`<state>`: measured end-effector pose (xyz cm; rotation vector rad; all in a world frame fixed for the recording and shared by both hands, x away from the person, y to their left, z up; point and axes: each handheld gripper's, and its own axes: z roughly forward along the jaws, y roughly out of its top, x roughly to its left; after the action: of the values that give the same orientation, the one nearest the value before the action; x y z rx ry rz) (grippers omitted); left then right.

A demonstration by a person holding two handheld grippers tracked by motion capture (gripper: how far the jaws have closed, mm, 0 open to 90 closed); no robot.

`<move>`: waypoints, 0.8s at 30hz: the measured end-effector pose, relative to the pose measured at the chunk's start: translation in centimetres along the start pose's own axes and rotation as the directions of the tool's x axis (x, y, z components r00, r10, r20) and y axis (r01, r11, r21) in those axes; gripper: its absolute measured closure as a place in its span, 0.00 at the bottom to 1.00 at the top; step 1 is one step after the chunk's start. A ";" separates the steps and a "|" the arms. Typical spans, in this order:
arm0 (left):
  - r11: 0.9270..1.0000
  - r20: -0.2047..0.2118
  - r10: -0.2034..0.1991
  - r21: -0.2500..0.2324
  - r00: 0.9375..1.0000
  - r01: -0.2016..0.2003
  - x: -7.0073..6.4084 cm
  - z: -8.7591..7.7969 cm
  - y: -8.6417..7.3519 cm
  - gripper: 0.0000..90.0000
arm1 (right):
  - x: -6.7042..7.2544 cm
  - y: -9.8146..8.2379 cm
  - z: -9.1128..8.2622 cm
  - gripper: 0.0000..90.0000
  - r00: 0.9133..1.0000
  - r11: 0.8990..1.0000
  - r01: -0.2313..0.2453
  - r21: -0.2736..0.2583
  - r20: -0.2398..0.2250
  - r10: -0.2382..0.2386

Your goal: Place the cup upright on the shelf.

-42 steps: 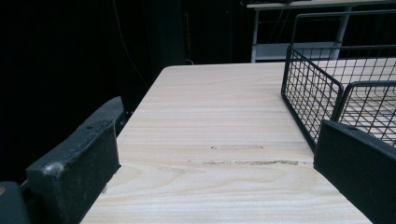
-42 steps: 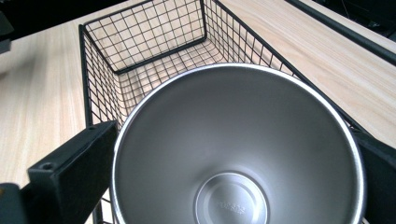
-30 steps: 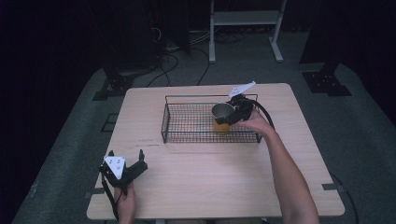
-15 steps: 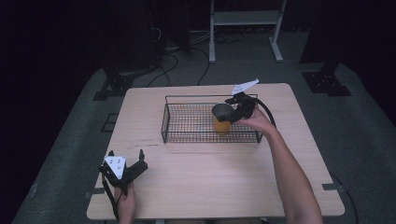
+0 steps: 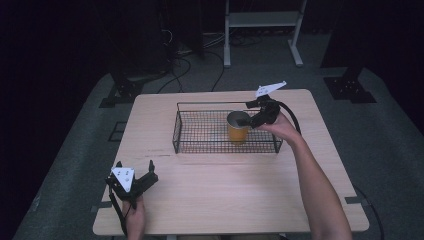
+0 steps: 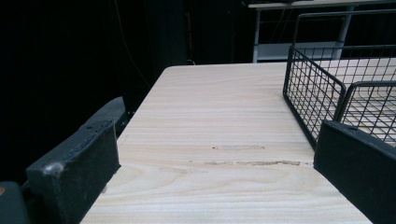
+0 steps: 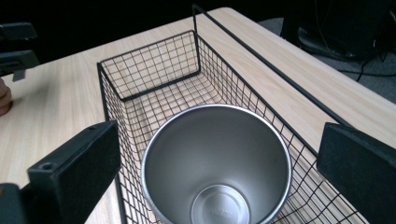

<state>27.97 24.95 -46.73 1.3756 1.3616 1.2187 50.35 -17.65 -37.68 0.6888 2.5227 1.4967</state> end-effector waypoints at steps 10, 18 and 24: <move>1.000 0.003 0.000 -0.001 1.000 0.000 0.0 0.0 0.0 0.00 | 0.6 0.3 -1.6 0.00 1.000 0.999 0.010 -0.030 -0.003 -0.010; 1.000 0.005 -0.002 -0.001 1.000 0.002 0.0 0.0 0.0 0.00 | 0.9 0.1 -2.6 0.00 1.000 0.999 0.007 -0.033 -0.004 -0.007; 1.000 0.007 -0.001 -0.001 1.000 0.001 0.0 -0.1 0.0 0.00 | 1.2 0.1 -3.0 0.00 1.000 0.999 0.009 -0.033 -0.013 -0.009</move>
<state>27.89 24.97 -46.73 1.3767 1.3564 1.2133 48.28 -19.46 -35.94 0.6644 2.5008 1.5412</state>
